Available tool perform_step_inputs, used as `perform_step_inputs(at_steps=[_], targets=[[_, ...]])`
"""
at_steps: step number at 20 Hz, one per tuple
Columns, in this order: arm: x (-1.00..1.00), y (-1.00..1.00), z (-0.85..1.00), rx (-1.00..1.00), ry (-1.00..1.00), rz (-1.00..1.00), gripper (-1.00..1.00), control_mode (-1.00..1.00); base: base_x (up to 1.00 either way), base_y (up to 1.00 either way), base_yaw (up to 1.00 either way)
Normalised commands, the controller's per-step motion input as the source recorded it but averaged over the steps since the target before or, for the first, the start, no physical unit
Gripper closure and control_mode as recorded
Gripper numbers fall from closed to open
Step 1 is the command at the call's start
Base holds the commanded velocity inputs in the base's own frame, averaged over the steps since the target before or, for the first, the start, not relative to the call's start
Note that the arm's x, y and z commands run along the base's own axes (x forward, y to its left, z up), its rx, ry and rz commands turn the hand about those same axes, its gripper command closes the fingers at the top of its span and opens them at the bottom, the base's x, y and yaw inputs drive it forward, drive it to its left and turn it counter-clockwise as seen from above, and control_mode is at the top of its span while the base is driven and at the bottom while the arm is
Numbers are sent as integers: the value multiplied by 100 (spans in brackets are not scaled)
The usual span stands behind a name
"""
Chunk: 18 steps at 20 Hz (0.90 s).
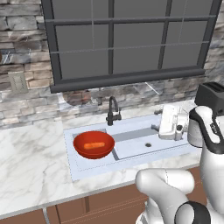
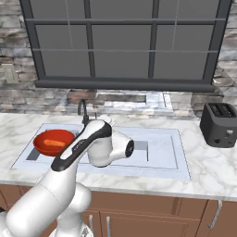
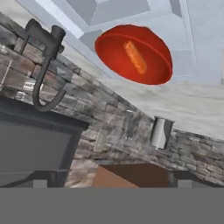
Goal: Pick the carrot from the cabinet and place it in the bowl. Then pick the bowl and place it in the sink. Then turn on the sink facuet.
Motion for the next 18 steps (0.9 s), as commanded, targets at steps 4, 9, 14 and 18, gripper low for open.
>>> perform_step_inputs(at_steps=[4,9,14,18], targets=[[47,35,-10,35,8,-32,-100,-100,0,0,0],[65,22,0,11,18,-17,-100,-100,0,0,0],[75,-13,0,9,19,0,-100,-100,0,0,0],[71,-15,-23,4,9,8,-100,-100,0,0,0]])
